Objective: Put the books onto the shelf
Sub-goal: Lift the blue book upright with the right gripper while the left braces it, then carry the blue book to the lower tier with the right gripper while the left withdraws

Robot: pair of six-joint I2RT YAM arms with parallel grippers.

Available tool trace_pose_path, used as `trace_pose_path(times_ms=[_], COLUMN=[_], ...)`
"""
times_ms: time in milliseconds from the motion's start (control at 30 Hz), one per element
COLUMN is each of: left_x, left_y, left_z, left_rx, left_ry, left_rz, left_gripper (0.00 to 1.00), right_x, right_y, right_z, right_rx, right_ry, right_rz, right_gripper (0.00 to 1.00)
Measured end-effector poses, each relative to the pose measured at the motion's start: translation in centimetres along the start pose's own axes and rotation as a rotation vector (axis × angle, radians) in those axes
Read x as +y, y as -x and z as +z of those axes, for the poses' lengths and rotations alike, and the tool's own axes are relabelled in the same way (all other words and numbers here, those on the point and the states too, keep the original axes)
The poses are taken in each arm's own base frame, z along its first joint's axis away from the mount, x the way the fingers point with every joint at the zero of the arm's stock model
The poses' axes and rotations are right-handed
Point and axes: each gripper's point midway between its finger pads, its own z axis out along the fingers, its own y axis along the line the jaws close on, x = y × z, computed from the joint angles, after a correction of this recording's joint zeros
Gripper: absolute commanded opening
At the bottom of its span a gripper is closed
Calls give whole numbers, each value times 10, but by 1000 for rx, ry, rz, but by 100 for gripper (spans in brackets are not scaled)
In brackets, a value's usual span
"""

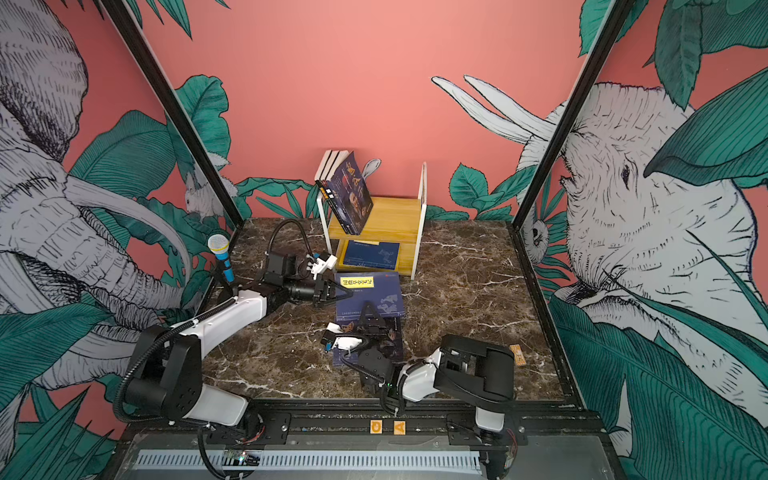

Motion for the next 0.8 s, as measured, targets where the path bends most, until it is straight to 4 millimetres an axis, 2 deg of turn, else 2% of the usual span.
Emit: trace_pose_path(times_ms=[133, 233, 333, 433, 467, 567, 700, 733, 800], left_x=[1, 2, 2, 3, 2, -1, -3, -4, -9], left_y=[-1, -2, -2, -3, -3, -2, -2, -3, -4], left_z=[0, 0, 0, 0, -1, -2, -5, -6, -10], left_rx=[4, 7, 6, 9, 9, 2, -10, -11, -22], left_ry=[8, 11, 13, 16, 15, 17, 36, 40, 50], left_rz=[7, 7, 11, 8, 11, 27, 57, 64, 98], left_gripper=[0, 0, 0, 0, 0, 1, 57, 64, 72], right_x=[-1, -4, -7, -6, -5, -3, -1, 0, 3], right_y=[-1, -2, -5, -7, -7, -6, -6, -7, -10], right_z=[0, 0, 2, 3, 3, 4, 6, 7, 10], right_rx=[8, 12, 19, 21, 20, 11, 16, 18, 32], right_ry=[-5, -9, -14, -12, -8, -2, -4, -4, -3], right_rz=[-47, -64, -72, -87, -102, -111, -104, -103, -108], right_gripper=[55, 46, 33, 3, 0, 0, 0, 0, 0])
